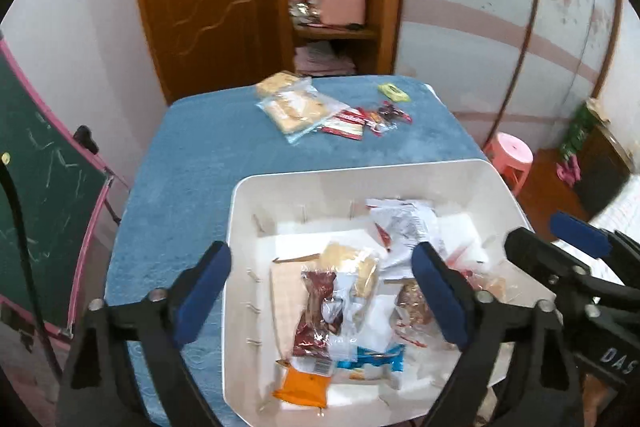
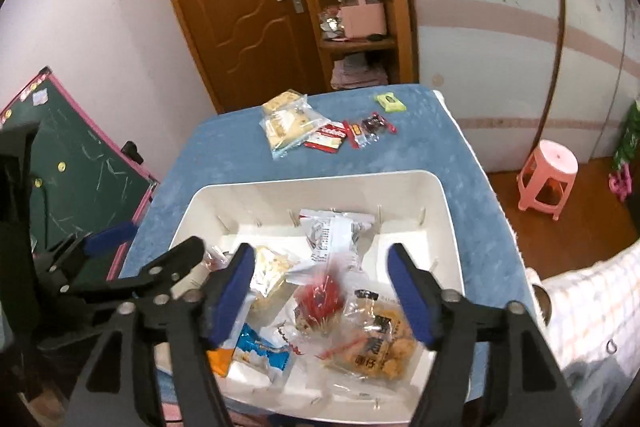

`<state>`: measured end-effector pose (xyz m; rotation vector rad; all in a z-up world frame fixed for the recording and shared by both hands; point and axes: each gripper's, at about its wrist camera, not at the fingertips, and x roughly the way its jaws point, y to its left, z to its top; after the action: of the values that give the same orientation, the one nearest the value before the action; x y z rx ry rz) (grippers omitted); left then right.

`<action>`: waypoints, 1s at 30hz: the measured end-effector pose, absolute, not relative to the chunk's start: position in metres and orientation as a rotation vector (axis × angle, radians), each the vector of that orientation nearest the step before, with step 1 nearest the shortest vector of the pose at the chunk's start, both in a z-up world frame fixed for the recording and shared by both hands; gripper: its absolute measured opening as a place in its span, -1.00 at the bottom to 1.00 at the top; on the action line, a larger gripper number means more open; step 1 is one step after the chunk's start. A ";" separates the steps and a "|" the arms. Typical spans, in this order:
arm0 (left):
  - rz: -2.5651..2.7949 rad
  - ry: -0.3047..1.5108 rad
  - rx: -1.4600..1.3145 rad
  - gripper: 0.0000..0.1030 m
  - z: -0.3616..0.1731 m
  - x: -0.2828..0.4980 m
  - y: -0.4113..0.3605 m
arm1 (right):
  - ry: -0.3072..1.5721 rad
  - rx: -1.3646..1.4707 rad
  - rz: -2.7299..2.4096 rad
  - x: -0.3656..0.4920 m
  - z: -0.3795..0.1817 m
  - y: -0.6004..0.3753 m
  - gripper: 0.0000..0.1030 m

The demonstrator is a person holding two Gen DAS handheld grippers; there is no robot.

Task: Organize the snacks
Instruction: 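Carry both snacks over the tray and open both tools to drop them, then move both tools back over the blanket toward the bread bag and green pack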

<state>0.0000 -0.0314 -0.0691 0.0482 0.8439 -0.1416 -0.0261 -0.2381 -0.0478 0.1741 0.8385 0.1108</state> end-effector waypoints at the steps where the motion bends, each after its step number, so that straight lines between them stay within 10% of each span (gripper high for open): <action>1: -0.147 0.845 0.045 0.79 -0.070 -0.001 -0.030 | 0.837 0.176 0.106 -0.026 -0.048 -0.239 0.47; 30: -0.115 0.893 0.018 0.79 -0.079 0.012 -0.026 | 0.859 0.169 0.116 -0.019 -0.060 -0.239 0.47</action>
<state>0.0119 -0.0264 -0.0790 0.0176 0.8926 -0.1151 -0.0193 -0.2394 -0.0604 0.1688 0.8588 0.1161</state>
